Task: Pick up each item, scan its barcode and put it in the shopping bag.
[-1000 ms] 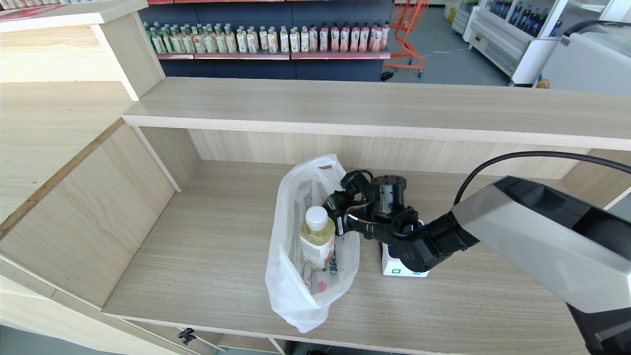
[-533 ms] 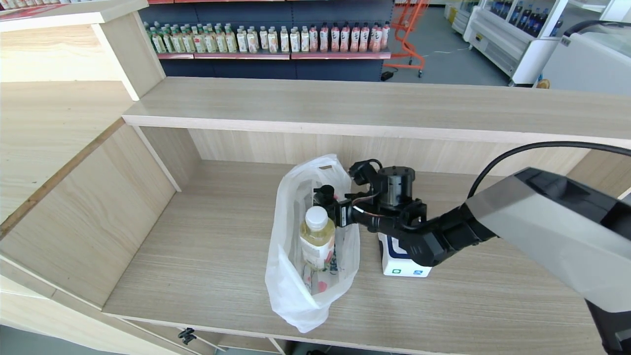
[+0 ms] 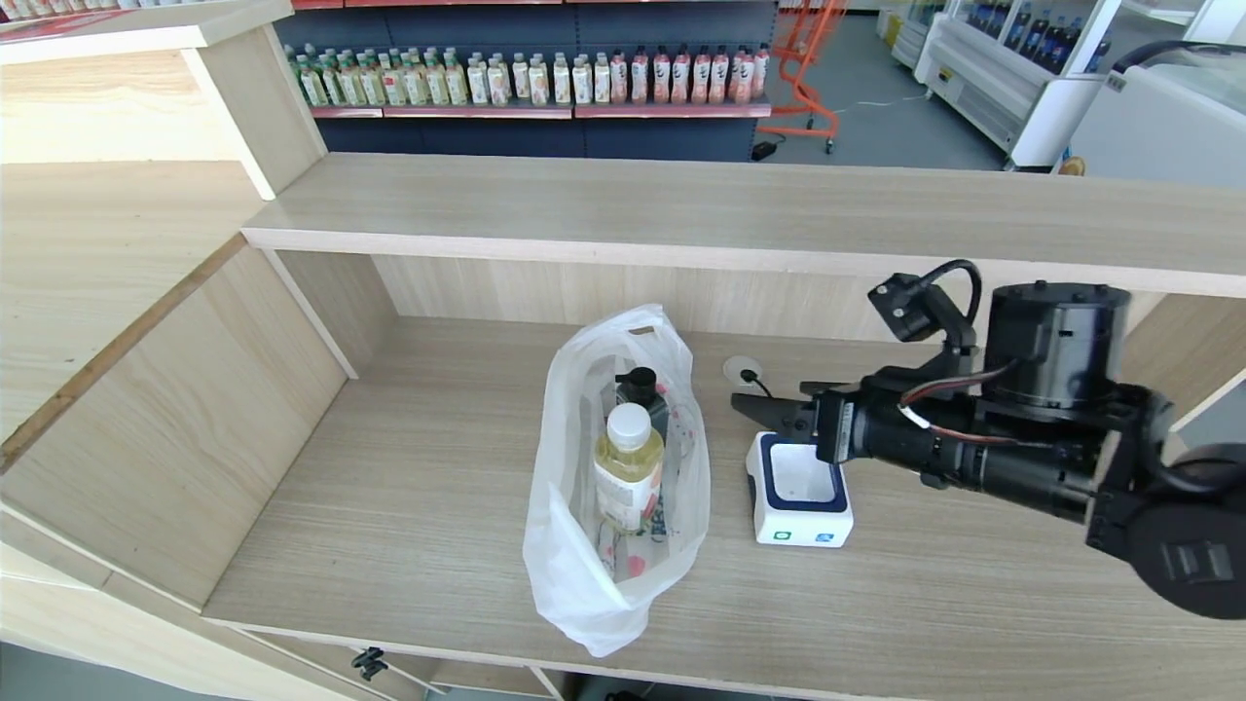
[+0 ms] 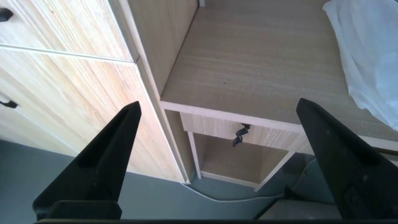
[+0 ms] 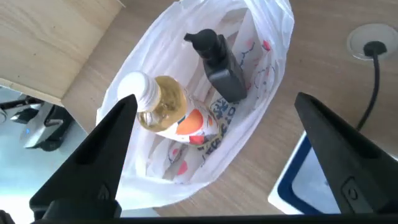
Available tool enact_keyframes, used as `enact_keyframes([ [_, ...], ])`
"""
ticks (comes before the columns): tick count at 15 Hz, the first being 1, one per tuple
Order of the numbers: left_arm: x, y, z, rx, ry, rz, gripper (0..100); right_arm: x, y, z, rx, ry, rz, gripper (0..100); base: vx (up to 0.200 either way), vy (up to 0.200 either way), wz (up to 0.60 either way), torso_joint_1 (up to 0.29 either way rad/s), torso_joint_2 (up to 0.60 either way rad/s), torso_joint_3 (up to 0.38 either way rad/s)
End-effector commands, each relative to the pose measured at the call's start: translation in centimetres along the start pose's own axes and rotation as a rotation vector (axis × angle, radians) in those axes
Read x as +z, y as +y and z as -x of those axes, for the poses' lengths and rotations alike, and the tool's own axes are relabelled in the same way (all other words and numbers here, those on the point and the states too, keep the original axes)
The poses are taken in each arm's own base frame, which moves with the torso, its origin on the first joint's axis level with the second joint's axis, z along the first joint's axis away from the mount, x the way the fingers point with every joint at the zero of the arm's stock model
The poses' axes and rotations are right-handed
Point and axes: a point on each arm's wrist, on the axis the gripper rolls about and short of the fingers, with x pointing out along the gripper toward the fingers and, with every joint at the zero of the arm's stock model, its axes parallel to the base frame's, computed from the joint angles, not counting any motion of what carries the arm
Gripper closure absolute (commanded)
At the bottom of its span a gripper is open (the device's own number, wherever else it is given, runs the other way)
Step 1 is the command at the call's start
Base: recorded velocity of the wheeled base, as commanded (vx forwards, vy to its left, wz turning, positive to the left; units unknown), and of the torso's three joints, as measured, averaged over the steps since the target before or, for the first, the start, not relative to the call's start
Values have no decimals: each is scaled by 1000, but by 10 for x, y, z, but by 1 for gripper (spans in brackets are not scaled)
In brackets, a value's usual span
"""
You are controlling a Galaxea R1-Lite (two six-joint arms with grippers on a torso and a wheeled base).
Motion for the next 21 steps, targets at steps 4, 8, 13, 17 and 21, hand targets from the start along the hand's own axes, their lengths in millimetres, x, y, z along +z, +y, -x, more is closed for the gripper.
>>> enact_keyframes([
  [4,0,0,0,0,1,0,0,-106,9,241,-624,-92,37,0,0,0,0,0,0,0],
  [8,0,0,0,0,0,0,0,-107,16,268,-674,-104,84,0,0,0,0,0,0,0],
  [13,0,0,0,0,0,0,0,-159,18,265,-676,-179,173,0,0,0,0,0,0,0],
  [17,0,0,0,0,0,0,0,-179,25,274,-655,-282,180,0,0,0,300,-1,1,1],
  [21,0,0,0,2,0,-1,0,-180,24,274,-662,-274,157,0,0,0,0,0,0,0],
])
